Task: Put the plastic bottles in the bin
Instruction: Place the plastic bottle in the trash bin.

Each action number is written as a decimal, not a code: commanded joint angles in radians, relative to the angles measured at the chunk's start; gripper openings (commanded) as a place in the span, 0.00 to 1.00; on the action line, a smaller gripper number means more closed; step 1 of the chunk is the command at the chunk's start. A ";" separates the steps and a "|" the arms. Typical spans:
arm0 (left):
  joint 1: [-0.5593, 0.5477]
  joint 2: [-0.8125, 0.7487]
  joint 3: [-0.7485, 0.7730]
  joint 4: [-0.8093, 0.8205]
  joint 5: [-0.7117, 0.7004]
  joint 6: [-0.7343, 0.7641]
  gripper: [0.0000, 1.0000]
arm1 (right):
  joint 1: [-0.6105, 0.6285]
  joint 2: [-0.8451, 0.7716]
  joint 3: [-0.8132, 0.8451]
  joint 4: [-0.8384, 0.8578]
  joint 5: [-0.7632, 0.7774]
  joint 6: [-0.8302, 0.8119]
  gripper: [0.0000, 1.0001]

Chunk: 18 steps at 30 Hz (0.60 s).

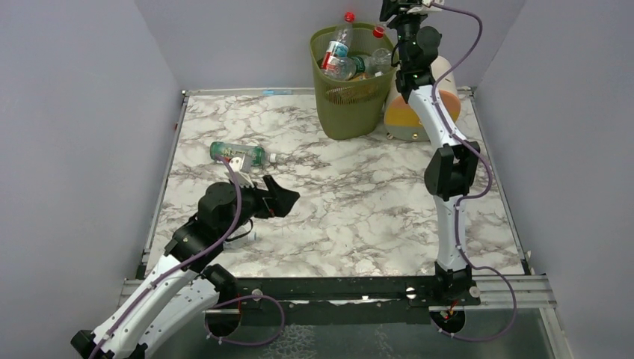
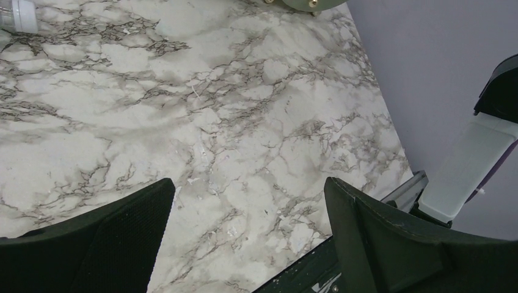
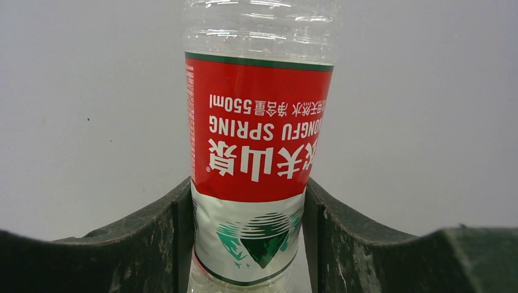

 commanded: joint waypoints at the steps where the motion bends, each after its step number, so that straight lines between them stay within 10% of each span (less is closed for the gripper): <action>1: 0.006 0.048 0.007 0.083 0.006 0.024 0.99 | 0.011 0.045 -0.015 0.131 0.007 -0.073 0.47; 10: 0.006 0.073 -0.002 0.119 0.022 0.036 0.99 | 0.016 0.131 0.025 0.115 -0.010 -0.109 0.51; 18: 0.006 0.058 -0.006 0.120 0.031 0.034 0.99 | 0.032 0.047 -0.126 0.139 -0.028 -0.117 0.89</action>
